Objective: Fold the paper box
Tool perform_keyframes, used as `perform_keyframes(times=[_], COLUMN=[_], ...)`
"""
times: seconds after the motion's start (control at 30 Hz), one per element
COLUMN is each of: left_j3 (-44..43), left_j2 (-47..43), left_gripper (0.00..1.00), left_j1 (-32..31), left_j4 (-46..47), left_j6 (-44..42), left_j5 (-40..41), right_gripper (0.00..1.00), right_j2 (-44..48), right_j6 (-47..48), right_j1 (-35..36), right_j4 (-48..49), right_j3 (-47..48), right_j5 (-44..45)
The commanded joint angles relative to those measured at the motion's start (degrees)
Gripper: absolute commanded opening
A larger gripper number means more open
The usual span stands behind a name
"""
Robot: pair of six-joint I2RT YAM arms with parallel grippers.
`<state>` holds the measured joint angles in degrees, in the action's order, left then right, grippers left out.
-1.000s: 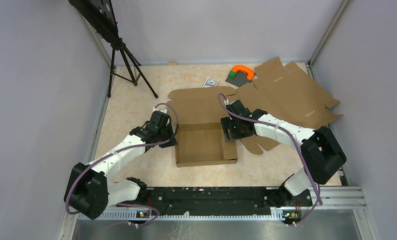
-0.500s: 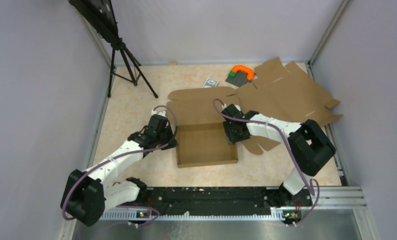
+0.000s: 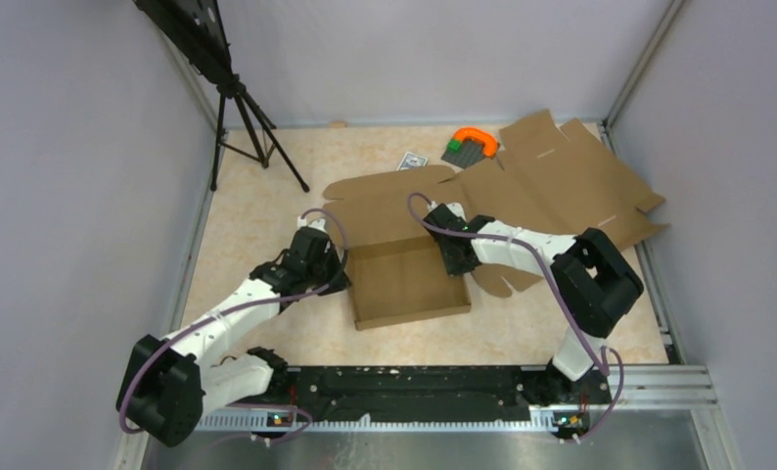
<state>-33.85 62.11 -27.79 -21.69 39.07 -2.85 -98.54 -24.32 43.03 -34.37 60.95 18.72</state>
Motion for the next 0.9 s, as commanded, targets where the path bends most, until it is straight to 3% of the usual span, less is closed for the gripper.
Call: perform_keyframes(times=[0.0, 0.07, 0.23, 0.43, 0.87], left_j3=[0.2, 0.0, -0.4, -1.0, -1.7], left_j2=[-1.0, -0.7, 0.2, 0.2, -0.1], left_gripper=[0.09, 0.09, 0.09, 0.09, 0.09], left_j1=[0.2, 0.2, 0.1, 0.1, 0.0], left_j4=[2.9, 2.9, 2.0, 0.6, -0.9], left_j6=[-0.1, -0.1, -0.6, -1.1, -1.8], left_j5=[0.5, 0.4, 1.0, 1.8, 2.3], right_gripper=[0.01, 0.14, 0.31, 0.44, 0.44], right_j2=[-0.5, -0.1, 0.1, -0.1, -0.3], right_j6=[1.7, 1.8, 1.9, 1.4, 0.9], right_j1=[0.4, 0.4, 0.4, 0.3, -0.7], right_j4=[-2.7, -2.6, -3.1, -2.9, -1.9], right_j3=[1.2, 1.4, 3.4, 4.8, 4.8], right_j5=[4.7, 4.4, 4.6, 4.5, 0.5])
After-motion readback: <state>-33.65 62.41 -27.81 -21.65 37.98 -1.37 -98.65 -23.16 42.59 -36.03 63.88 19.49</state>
